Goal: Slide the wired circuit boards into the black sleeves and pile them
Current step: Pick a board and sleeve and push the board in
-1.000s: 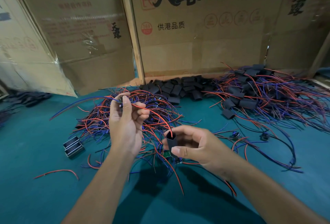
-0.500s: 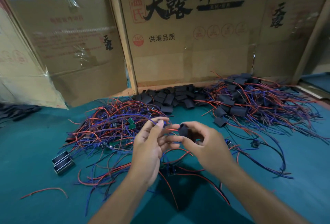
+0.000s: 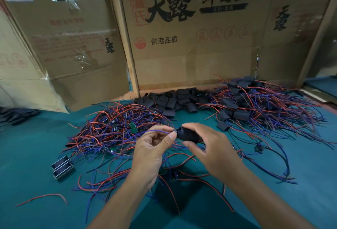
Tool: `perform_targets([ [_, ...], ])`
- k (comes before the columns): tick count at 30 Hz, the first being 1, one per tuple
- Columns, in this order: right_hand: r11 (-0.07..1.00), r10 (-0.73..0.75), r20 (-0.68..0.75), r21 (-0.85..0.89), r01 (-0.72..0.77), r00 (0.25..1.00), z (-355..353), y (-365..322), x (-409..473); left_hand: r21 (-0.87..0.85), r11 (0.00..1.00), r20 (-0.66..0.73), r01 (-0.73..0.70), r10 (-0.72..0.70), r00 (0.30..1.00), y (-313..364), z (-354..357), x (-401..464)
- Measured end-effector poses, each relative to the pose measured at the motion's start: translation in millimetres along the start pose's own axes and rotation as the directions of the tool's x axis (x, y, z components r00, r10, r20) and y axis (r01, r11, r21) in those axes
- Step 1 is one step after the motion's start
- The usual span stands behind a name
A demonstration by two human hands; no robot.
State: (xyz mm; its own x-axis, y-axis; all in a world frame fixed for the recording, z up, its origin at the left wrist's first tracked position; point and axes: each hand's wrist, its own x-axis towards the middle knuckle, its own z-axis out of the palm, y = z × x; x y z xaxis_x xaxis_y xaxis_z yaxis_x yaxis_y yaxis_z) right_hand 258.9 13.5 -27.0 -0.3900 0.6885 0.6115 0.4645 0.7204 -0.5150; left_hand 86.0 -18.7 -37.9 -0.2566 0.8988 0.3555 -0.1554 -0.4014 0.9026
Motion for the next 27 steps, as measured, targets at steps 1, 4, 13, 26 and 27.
perform_targets([
  [1, 1.0, -0.003, 0.005, -0.003, 0.003, 1.0, -0.3, -0.6, 0.0, 0.0, 1.0, 0.001, -0.01, 0.01, 1.0, -0.8, 0.7, -0.2],
  [4, 1.0, -0.006, 0.032, -0.005, 0.006, 0.999, 0.9, -1.8, 0.0, -0.042, 0.999, -0.01, 0.007, -0.008, 1.0, -1.9, 3.9, -1.3],
  [13, 1.0, 0.01, 0.075, -0.022, -0.009, 0.997, -0.2, -3.8, -0.3, 0.228, 0.966, -0.009, -0.121, 0.126, 0.992, 0.2, 1.0, -2.9],
  [26, 1.0, 0.012, 0.112, -0.009, -0.011, 0.994, 2.9, -6.1, -1.9, 0.329, 0.943, -0.042, -0.055, 0.073, 0.996, -3.2, 1.7, -4.7],
  [27, 1.0, 0.013, 0.121, -0.016, -0.011, 0.993, 3.3, -6.4, -1.5, 0.321, 0.945, -0.043, -0.053, 0.071, 0.997, -2.6, 1.9, -5.3],
])
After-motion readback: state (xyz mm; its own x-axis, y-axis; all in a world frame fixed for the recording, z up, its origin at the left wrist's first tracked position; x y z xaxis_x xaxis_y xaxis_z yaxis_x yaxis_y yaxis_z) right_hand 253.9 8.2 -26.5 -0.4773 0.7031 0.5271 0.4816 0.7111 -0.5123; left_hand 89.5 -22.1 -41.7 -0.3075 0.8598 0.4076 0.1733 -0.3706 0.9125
